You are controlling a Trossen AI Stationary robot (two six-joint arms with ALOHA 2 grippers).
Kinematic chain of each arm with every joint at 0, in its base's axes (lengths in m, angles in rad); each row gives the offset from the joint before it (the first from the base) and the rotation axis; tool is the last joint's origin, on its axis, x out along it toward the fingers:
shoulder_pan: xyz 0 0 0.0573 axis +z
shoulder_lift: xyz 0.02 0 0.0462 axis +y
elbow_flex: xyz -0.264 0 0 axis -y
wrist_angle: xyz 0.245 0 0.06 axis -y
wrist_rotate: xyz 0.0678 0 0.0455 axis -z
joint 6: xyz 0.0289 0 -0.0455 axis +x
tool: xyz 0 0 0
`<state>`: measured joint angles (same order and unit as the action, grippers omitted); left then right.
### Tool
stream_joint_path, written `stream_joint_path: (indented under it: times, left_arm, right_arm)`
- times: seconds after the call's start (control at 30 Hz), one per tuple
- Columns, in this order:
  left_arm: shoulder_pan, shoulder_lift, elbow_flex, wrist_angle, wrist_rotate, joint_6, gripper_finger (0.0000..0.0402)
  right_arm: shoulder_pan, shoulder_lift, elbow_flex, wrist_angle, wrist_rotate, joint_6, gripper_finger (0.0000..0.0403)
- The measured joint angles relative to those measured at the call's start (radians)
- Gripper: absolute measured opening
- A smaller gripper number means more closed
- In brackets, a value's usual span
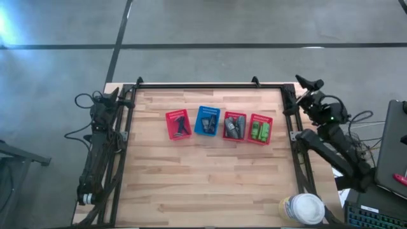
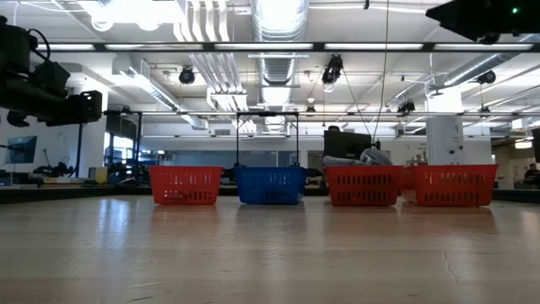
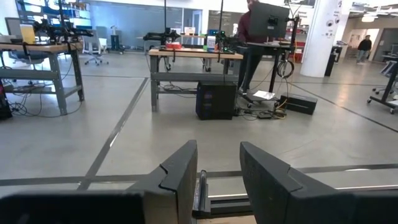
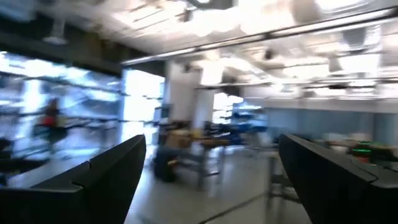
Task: Pick & Place Travel size toiletries
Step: Return to Home Position
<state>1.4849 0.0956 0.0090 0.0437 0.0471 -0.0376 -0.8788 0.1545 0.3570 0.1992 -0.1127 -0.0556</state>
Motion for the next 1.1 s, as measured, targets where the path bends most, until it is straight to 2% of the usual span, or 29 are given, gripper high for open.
stream_joint_path:
  times: [0.13,0.37,0.5,0.6,0.9,1.1]
  left_arm:
    - [0.0,0.0,0.0,0.0,0.0,0.0,0.0126]
    - [0.0,0.0,0.0,0.0,0.0,0.0,0.0126]
    - [0.0,0.0,0.0,0.0,0.0,0.0,0.0126]
    - [0.0,0.0,0.0,-0.001,0.0,0.0,0.0126]
    - [0.0,0.0,0.0,-0.001,0.0,0.0,0.0126]
    - [0.0,0.0,0.0,-0.001,0.0,0.0,0.0126]
  right_arm:
    - [-0.169,-0.052,-0.04,0.021,-0.002,0.014,0.0363]
    - [-0.402,-0.137,-0.094,0.017,0.011,-0.135,0.0364]
    - [-0.497,-0.153,-0.155,0.014,0.01,-0.063,0.0364]
    - [-0.527,-0.148,-0.203,0.014,0.01,-0.008,0.0364]
    - [-0.529,-0.154,-0.341,0.017,0.01,-0.016,0.0364]
    - [-0.529,-0.154,-0.348,-0.067,0.052,-0.022,0.0363]
